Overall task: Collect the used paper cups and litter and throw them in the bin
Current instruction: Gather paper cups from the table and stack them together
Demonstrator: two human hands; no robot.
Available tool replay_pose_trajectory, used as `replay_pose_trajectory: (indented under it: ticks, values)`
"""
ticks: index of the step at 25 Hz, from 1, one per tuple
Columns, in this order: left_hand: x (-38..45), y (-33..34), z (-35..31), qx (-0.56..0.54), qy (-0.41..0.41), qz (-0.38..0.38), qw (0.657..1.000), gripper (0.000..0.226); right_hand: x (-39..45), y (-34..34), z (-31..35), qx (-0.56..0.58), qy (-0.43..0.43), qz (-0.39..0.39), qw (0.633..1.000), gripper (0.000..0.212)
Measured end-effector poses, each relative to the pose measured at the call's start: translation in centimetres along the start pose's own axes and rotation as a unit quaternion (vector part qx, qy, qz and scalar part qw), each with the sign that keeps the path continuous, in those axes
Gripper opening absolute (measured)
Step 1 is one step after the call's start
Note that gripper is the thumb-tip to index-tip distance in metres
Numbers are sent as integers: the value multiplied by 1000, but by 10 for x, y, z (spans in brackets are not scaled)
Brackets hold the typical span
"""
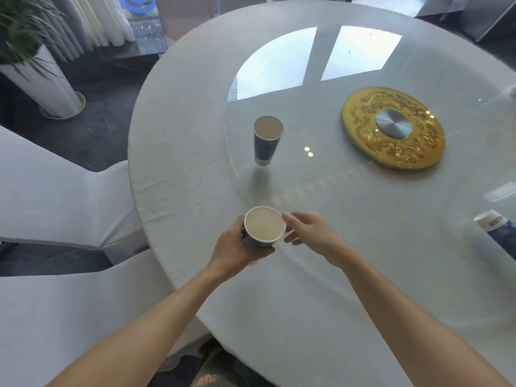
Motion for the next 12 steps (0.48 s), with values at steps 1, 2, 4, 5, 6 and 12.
replay_pose_trajectory:
  ticks: [1,2,4,5,6,12]
  values:
    - [14,-9,3,-4,-11,-11,1000,72,13,3,15,-4,-3,-12,1000,32]
    - [25,-16,6,-9,-22,-17,1000,71,28,5,26,-8,-9,-31,999,29]
    - [46,-29,9,-14,-32,-24,999,70,60,11,48,-20,-28,-84,996,24]
    - [54,-33,10,-15,-33,-25,999,69,74,14,58,-33,-36,-111,993,27]
    - [63,-38,11,-16,-37,-27,999,68,88,18,69,-51,-46,-139,988,35]
    - [88,-54,16,-7,-55,-85,995,66,136,36,111,-256,-167,-220,926,56]
Point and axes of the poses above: each hand's wrist, its own x-axis towards the middle knuckle, its own y-axis out of the palm, z = x × y, the point moved 2 cm from there along x, towards the middle knuckle, and after that the axes turned 10 degrees about -z, right-handed, at the moved point
